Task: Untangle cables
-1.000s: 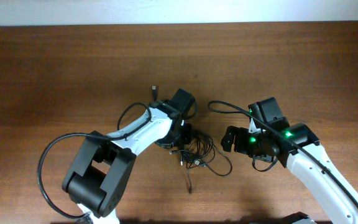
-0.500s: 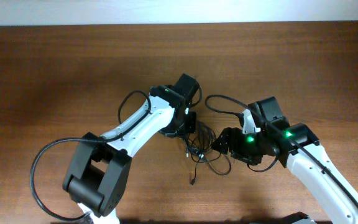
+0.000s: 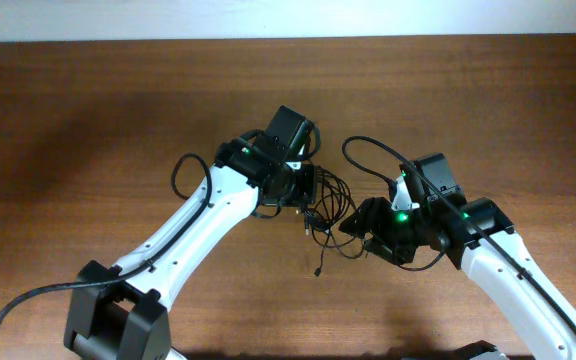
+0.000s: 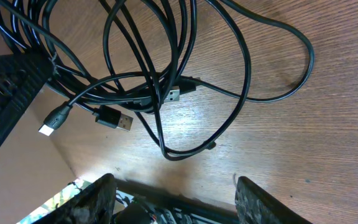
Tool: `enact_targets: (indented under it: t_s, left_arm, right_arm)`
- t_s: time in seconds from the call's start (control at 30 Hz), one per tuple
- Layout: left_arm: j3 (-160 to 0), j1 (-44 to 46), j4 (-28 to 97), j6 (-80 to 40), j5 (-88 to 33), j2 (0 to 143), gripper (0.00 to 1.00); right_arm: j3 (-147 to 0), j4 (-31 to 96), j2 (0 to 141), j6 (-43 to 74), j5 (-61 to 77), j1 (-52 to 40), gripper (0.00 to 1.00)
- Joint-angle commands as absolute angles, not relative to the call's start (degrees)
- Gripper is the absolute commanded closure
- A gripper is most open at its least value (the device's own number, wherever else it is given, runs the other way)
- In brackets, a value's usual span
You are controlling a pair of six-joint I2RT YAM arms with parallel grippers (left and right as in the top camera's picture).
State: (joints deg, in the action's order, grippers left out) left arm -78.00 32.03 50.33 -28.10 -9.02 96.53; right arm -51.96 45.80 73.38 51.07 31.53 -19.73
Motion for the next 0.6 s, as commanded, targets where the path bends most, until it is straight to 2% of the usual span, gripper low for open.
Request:
enact_targets:
  t_s: [0.0, 0.13, 0.33, 0.47, 0.57]
  left_arm:
    - [-79.2, 32.1, 49.58, -27.83, -11.84, 94.89, 1.0]
    - [-79.2, 32.1, 47.94, -28.4, -14.92, 94.89, 1.0]
    - [-79.2, 32.1, 46.85, -40.36, -15.29, 94.89, 1.0]
    - [-79.24, 32.1, 44.34, -42.26, -15.27, 94.89, 1.0]
    - [-79.24, 32.1, 42.54, -47.13, -15.27, 94.89, 1.0]
  right_arm:
    - [-53.04, 45.6, 72.73, 51.55, 30.85, -19.49, 0.38]
    - [-53.04, 45.6, 72.73, 51.57, 30.87, -19.49, 0.38]
    - [-53.04, 43.18, 72.73, 56.51, 30.81, -19.49, 0.39]
    - [-53.04, 42.81, 72.75, 57.52, 30.13, -19.49, 0.37]
    - [-53.04, 42.63, 72.75, 57.52, 24.67, -19.49, 0.37]
